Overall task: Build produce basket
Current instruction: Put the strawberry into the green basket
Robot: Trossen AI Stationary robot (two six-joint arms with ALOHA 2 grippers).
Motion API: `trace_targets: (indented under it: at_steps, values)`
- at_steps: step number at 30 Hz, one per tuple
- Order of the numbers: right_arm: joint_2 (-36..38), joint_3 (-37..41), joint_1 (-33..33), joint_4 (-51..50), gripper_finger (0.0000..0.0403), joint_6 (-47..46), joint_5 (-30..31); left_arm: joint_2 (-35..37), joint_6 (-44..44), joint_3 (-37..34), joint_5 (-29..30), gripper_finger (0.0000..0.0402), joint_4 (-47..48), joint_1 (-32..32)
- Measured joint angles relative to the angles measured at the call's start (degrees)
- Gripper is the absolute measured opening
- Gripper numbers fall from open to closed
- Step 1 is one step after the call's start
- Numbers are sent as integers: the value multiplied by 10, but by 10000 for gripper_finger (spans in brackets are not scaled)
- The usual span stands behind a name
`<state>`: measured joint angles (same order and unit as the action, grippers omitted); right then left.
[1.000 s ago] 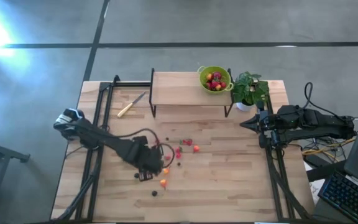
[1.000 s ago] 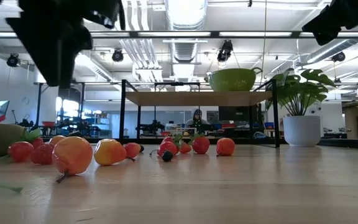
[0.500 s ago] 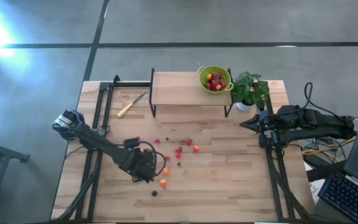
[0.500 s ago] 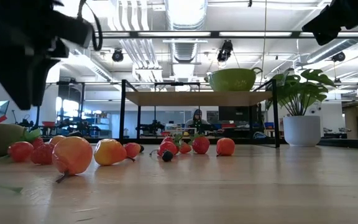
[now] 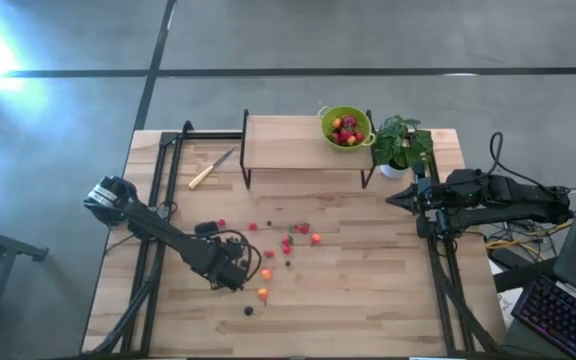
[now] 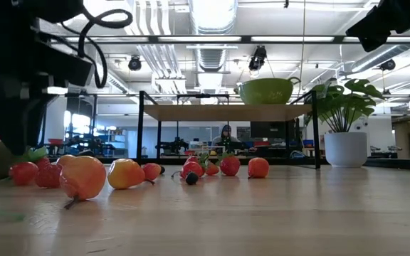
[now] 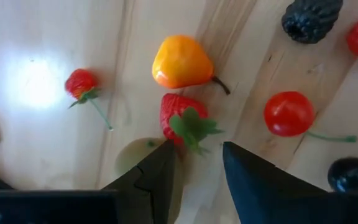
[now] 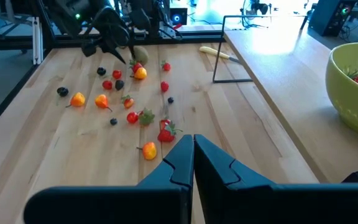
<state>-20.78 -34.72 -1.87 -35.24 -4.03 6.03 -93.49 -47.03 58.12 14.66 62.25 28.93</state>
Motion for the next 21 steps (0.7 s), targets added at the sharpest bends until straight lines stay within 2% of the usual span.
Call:
trace_targets:
  at_steps: [10,13,19,21]
  values:
    - [0,0,0,0,8,0,0,0,1,-41,13,130,-48,-2]
    - [0,0,0,0,8,0,0,0,2,-42,14,101,-48,-2]
    - [0,0,0,0,8,0,0,0,3,-42,13,17,-48,-2]
    - [0,0,0,0,8,0,0,0,4,-41,13,10,-47,-2]
